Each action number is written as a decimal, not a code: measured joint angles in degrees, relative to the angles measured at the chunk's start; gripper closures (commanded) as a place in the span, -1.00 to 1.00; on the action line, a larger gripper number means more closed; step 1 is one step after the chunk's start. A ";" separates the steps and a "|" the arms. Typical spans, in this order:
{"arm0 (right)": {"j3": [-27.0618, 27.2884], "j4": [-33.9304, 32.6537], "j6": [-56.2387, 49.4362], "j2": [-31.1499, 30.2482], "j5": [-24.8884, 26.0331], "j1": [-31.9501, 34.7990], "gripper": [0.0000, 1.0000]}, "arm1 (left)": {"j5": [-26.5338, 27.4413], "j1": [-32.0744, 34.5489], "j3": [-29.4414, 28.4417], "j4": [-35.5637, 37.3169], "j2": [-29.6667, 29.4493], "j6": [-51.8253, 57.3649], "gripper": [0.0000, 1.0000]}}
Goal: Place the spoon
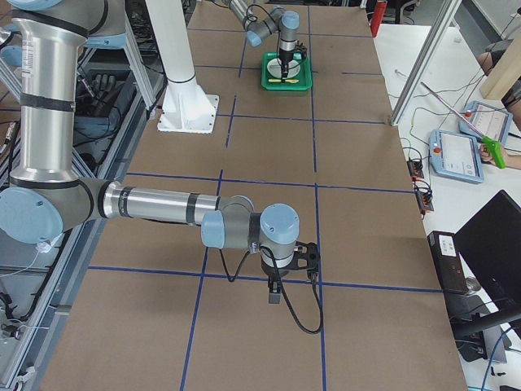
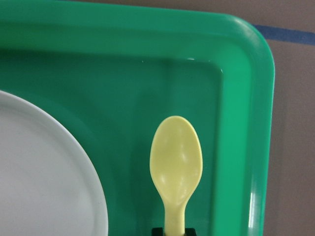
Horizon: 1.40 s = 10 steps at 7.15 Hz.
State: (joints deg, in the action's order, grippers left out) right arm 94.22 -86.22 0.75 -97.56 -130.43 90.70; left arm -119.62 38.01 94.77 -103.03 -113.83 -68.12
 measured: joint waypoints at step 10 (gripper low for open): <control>0.00 0.00 0.02 0.00 0.00 0.00 -1.00 | -0.32 5.20 11.30 9.58 -0.20 2.59 -1.00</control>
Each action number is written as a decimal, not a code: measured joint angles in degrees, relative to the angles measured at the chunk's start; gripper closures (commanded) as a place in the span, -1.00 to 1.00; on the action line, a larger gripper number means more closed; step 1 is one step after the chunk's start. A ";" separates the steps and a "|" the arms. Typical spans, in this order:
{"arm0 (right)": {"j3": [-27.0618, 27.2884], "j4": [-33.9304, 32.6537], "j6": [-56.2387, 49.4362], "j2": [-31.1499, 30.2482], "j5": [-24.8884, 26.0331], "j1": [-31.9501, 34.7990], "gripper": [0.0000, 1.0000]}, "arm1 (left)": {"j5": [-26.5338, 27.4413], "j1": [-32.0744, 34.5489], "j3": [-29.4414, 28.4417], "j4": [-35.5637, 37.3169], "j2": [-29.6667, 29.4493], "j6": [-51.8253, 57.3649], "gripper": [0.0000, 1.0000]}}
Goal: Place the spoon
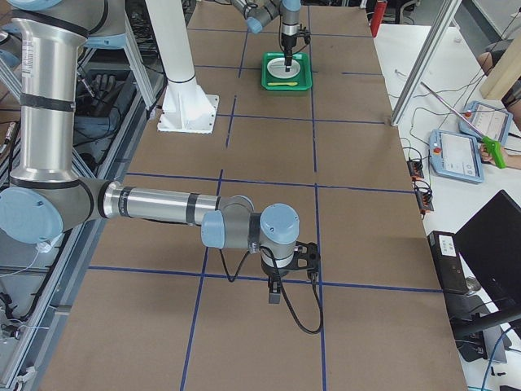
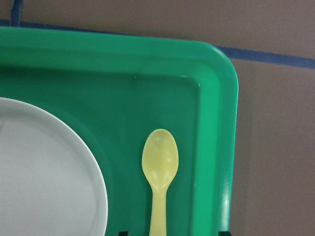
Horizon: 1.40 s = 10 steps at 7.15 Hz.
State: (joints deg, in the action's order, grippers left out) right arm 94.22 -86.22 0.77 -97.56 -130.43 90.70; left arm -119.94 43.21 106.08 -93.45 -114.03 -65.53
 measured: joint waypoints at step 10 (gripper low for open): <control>0.00 0.00 0.02 0.00 0.00 0.00 -1.00 | -9.03 39.57 -4.87 2.67 21.27 62.42 -1.00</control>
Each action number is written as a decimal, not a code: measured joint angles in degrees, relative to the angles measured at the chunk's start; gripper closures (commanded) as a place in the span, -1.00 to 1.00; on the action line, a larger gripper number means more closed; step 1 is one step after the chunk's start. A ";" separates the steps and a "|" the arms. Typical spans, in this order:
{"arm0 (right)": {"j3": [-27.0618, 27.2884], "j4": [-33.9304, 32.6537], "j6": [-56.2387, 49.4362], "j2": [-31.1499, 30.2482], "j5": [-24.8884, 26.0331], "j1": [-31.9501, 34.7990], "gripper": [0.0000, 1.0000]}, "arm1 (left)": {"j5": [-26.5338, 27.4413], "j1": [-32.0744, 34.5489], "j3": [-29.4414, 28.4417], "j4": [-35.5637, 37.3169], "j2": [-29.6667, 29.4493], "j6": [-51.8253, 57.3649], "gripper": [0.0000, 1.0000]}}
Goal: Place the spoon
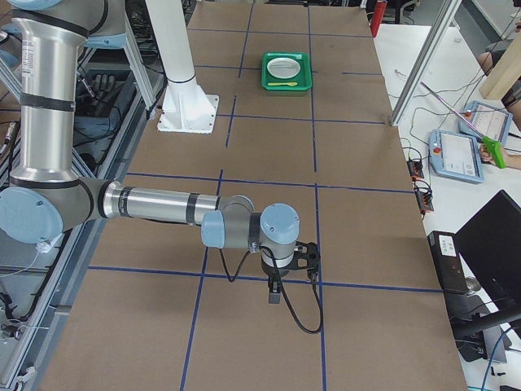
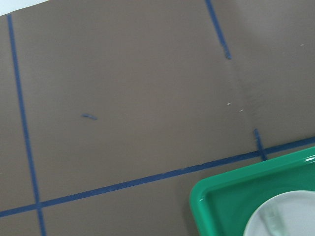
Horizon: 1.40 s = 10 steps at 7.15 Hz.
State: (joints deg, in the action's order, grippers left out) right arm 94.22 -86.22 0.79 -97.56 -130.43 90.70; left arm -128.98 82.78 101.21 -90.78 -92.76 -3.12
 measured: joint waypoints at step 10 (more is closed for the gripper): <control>0.00 0.00 0.00 0.00 0.00 0.00 -1.00 | -6.99 8.44 -9.24 4.06 4.13 7.34 -1.00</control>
